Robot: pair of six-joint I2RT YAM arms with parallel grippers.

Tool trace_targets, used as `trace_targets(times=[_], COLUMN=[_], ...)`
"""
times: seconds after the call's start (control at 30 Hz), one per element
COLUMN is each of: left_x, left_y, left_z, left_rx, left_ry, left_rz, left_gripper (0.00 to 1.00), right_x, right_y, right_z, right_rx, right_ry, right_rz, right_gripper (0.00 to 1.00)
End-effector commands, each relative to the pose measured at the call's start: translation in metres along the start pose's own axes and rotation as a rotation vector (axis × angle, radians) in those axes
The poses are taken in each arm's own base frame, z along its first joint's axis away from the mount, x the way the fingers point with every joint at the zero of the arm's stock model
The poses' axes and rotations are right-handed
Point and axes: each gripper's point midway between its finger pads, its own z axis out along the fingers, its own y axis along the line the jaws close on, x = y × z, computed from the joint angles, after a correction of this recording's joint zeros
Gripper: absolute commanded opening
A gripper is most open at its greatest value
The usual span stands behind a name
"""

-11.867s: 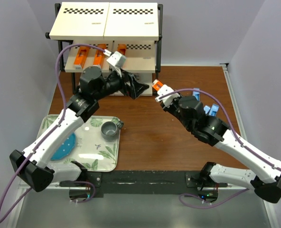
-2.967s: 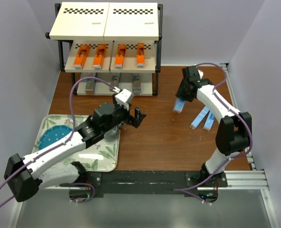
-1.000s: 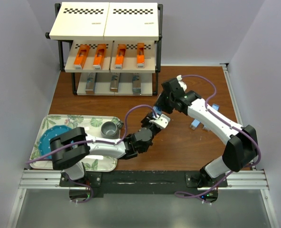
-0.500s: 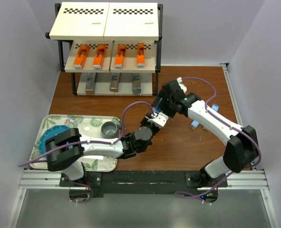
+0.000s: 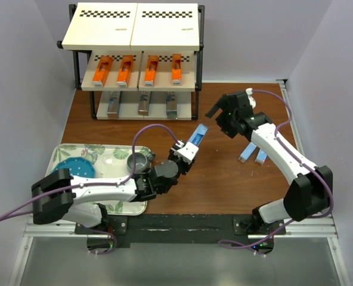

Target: Place and organize the toothpastes onto the shelf

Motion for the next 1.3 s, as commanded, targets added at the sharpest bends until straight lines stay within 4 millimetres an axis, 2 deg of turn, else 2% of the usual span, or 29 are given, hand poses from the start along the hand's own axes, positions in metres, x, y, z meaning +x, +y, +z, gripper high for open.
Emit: trace_targets(times=[0.0, 0.1, 0.13, 0.3, 0.33, 0.37, 0.4, 0.43, 0.5, 0.53, 0.6, 0.63, 0.7, 0.73, 0.8, 0.83, 0.93, 1.07, 1.1, 1.17, 1.2, 1.27], left_x=[-0.008, -0.021, -0.027, -0.088, -0.109, -0.115, -0.124, -0.152, -0.159, -0.182, -0.201, -0.225, -0.241, -0.266, -0.278, -0.297, -0.312, -0.319, -0.319, -0.328, -0.329, -0.334], left_y=[0.002, 0.009, 0.018, 0.044, 0.053, 0.058, 0.063, 0.072, 0.077, 0.085, 0.091, 0.103, 0.113, 0.128, 0.139, 0.154, 0.183, 0.224, 0.245, 0.264, 0.286, 0.309], left_z=[-0.013, -0.016, -0.014, -0.015, -0.014, -0.015, -0.015, -0.017, -0.015, -0.017, -0.014, -0.018, -0.012, -0.018, -0.012, -0.016, -0.011, -0.003, -0.003, -0.004, -0.007, -0.007], left_rx=[0.032, 0.040, 0.028, 0.078, 0.076, 0.075, 0.071, 0.064, 0.069, 0.073, 0.086, 0.082, 0.073, 0.054, 0.031, 0.007, -0.051, -0.128, -0.175, -0.208, -0.254, -0.301], left_ry=[-0.006, 0.002, 0.002, -0.064, -0.097, -0.092, -0.098, -0.138, -0.098, -0.115, -0.126, -0.156, -0.161, -0.195, -0.199, -0.235, -0.267, -0.271, -0.270, -0.296, -0.300, -0.319], left_rz=[-0.079, -0.062, -0.066, -0.081, -0.091, -0.080, -0.051, -0.054, -0.002, -0.005, 0.000, -0.009, 0.000, -0.007, -0.003, -0.005, -0.006, -0.008, -0.013, -0.025, -0.025, -0.029], left_gripper=[0.08, 0.07, 0.07, 0.10, 0.10, 0.10, 0.10, 0.10, 0.10, 0.10, 0.10, 0.10, 0.10, 0.11, 0.11, 0.11, 0.12, 0.12, 0.12, 0.12, 0.12, 0.12], right_x=[-0.031, -0.045, -0.050, -0.066, -0.067, -0.067, -0.067, -0.068, -0.068, -0.067, -0.069, -0.070, -0.071, -0.072, -0.071, -0.072, -0.067, -0.057, -0.055, -0.050, -0.049, -0.045], right_y=[0.013, -0.004, -0.010, -0.045, -0.050, -0.054, -0.056, -0.058, -0.061, -0.062, -0.065, -0.066, -0.069, -0.070, -0.074, -0.073, -0.078, -0.081, -0.081, -0.082, -0.084, -0.087], right_z=[-0.016, -0.017, -0.018, -0.024, -0.024, -0.026, -0.026, -0.027, -0.030, -0.031, -0.036, -0.037, -0.044, -0.046, -0.048, -0.053, -0.057, -0.057, -0.057, -0.057, -0.057, -0.058], right_rx=[-0.075, -0.033, -0.022, 0.060, 0.071, 0.081, 0.088, 0.093, 0.101, 0.104, 0.107, 0.108, 0.106, 0.110, 0.114, 0.103, 0.096, 0.077, 0.072, 0.060, 0.058, 0.058], right_ry=[-0.067, -0.097, -0.110, -0.170, -0.170, -0.166, -0.167, -0.168, -0.170, -0.172, -0.187, -0.192, -0.210, -0.219, -0.224, -0.233, -0.228, -0.194, -0.187, -0.170, -0.167, -0.159], right_rz=[-0.019, -0.025, -0.036, -0.070, -0.090, -0.102, -0.109, -0.132, -0.161, -0.172, -0.192, -0.196, -0.217, -0.223, -0.246, -0.251, -0.274, -0.297, -0.306, -0.321, -0.334, -0.348], right_gripper=[0.98, 0.98, 0.98, 0.98, 0.98, 0.98, 0.98, 0.98, 0.98, 0.98, 0.98, 0.98, 0.98, 0.98, 0.98, 0.98, 0.98, 0.98, 0.98, 0.98, 0.98, 0.98])
